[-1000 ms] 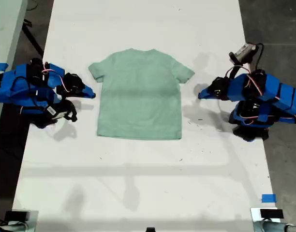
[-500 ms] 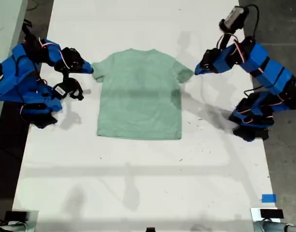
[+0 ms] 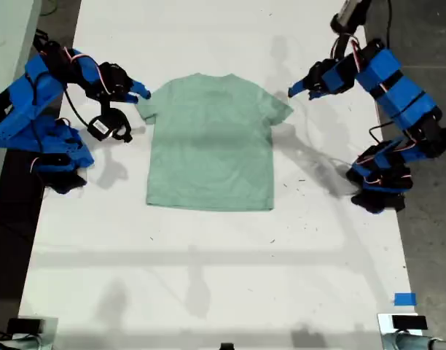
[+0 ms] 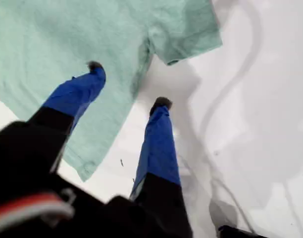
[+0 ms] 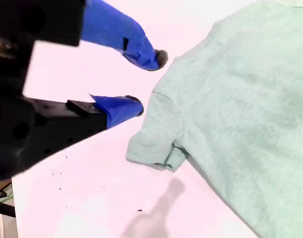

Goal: Fold t-shirt

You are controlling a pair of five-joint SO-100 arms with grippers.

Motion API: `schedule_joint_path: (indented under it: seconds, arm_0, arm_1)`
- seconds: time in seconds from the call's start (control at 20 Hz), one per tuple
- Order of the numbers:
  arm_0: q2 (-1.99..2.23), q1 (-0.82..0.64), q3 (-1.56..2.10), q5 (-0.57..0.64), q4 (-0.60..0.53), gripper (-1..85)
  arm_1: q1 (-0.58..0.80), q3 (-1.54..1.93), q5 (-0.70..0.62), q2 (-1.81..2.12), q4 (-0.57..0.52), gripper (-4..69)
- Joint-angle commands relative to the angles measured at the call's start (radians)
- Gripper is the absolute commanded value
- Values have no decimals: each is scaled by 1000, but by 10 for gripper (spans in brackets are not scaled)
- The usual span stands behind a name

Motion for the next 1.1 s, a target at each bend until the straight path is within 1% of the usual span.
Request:
schedule_joint_path:
  seconds: [0.0, 0.1, 0.25, 0.4, 0.5, 0.65, 0.85, 0.95, 1.05]
  arm_0:
    - [3, -17, -31, 11, 0, 155]
    - [3, -11, -20, 15, -9, 151]
    - [3, -9, -11, 18, -11, 144]
    - [3, -11, -6, 20, -11, 146]
    - [0, -11, -5, 21, -15, 146]
    - [-14, -14, 2, 28, -25, 146]
    - [-25, -17, 20, 29, -41, 144]
    - [-28, -20, 31, 29, -49, 144]
    - [-28, -25, 40, 29, -54, 144]
  arm_1:
    - [26, -97, -100, -35, -55, 291]
    - [52, -52, -173, -81, -132, 291]
    - [98, 46, -264, -158, -275, 293]
    - [140, 104, -331, -264, -397, 295]
    - [163, 115, -357, -348, -454, 297]
    - [175, 114, -377, -436, -514, 296]
    - [186, 109, -388, -509, -563, 292]
    - [192, 94, -390, -552, -575, 279]
    - [190, 71, -387, -601, -580, 240]
